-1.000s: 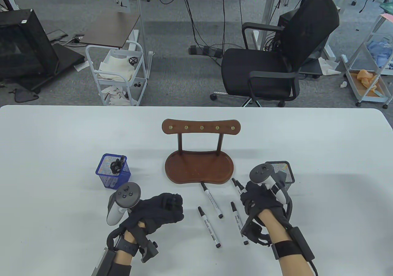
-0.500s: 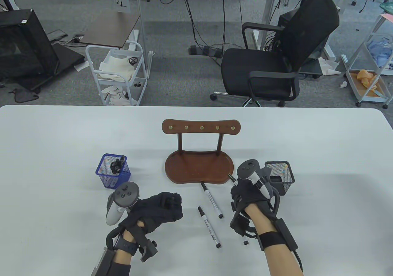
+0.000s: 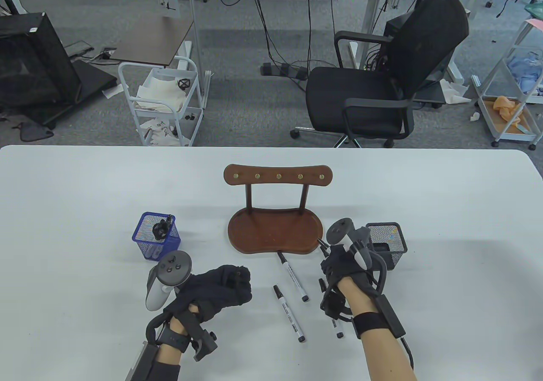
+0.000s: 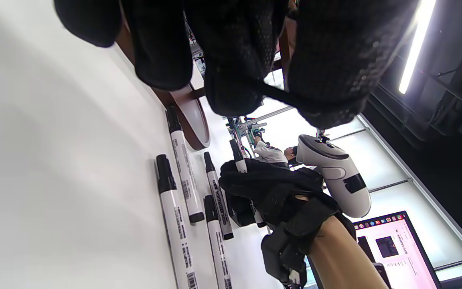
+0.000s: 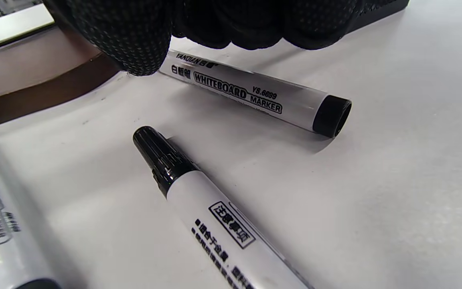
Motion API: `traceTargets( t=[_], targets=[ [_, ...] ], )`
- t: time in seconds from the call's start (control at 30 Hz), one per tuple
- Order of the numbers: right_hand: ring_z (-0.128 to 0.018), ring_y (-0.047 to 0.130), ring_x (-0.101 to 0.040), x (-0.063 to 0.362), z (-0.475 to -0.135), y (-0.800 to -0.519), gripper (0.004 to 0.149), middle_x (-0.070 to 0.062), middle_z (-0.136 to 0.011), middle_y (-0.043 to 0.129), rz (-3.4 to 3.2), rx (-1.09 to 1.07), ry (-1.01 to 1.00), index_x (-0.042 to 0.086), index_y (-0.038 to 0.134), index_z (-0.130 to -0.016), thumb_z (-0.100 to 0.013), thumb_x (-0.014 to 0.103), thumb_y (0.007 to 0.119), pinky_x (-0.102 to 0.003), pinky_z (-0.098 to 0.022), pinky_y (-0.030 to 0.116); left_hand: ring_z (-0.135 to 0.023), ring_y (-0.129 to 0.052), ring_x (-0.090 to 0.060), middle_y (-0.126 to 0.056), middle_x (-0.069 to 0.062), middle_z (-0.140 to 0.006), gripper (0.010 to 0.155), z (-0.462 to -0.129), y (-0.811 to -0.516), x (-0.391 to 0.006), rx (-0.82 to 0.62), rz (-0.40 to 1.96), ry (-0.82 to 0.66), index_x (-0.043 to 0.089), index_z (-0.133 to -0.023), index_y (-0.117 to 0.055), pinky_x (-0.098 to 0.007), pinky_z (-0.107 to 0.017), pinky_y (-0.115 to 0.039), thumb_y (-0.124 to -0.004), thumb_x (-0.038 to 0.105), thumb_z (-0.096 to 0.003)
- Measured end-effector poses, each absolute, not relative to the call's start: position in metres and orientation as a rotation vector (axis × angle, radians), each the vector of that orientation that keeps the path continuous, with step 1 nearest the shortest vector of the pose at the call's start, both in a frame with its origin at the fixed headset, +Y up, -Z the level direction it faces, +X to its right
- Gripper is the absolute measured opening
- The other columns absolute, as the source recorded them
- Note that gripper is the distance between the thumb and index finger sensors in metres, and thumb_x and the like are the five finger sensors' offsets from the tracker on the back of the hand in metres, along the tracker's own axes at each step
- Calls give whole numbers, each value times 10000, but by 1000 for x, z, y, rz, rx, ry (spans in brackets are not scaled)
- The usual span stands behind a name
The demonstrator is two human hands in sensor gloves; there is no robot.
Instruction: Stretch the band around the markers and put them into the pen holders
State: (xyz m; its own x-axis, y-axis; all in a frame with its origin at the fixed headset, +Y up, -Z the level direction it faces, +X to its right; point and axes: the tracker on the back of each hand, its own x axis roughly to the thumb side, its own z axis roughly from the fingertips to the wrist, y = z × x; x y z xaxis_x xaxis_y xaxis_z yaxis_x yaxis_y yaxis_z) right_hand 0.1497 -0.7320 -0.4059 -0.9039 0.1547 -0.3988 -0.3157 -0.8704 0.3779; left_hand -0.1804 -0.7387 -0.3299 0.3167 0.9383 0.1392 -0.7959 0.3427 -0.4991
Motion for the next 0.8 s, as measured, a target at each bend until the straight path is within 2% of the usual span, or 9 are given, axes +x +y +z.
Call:
traceTargets(
  t=[0.07,0.47,0.57,0.63,0.8],
  targets=[
    [-703,798,-236,147,-408,-734,611,-37,-893,738,2823,-565,611,173,555,-1053,-532,343,824,-457,-615,728,-932,-820,-387,-965,-44,-879,683,-330,-739,-181,-372,1175,-443,96,-1020,-708,-687,-730,-577,-961,427,-479],
    [-729,766,-266,147,-412,-743,593,-116,-909,713,2880,-688,675,143,594,-1023,-529,370,831,-473,-620,712,-930,-822,-388,-967,-46,-875,680,-330,-739,-181,-371,1180,-441,94,-1017,-713,-689,-728,-578,-962,425,-478],
    [-726,770,-266,148,-411,-743,558,-119,-901,719,2873,-700,700,145,608,-997,-534,378,816,-477,-613,718,-932,-821,-385,-968,-43,-874,681,-330,-739,-181,-369,1179,-441,95,-1018,-712,-688,-728,-579,-961,427,-477],
    [-719,775,-267,149,-411,-744,487,-97,-887,734,2871,-693,704,163,657,-951,-538,373,807,-481,-608,721,-930,-822,-386,-967,-44,-875,681,-330,-739,-182,-368,1179,-441,96,-1018,-710,-688,-728,-578,-961,426,-478],
    [-737,748,-279,150,-411,-745,502,-108,-886,719,2866,-641,731,131,616,-958,-546,368,780,-492,-627,690,-930,-824,-385,-969,-43,-873,679,-330,-739,-181,-368,1179,-442,95,-1017,-712,-688,-729,-578,-960,426,-479]
  ],
)
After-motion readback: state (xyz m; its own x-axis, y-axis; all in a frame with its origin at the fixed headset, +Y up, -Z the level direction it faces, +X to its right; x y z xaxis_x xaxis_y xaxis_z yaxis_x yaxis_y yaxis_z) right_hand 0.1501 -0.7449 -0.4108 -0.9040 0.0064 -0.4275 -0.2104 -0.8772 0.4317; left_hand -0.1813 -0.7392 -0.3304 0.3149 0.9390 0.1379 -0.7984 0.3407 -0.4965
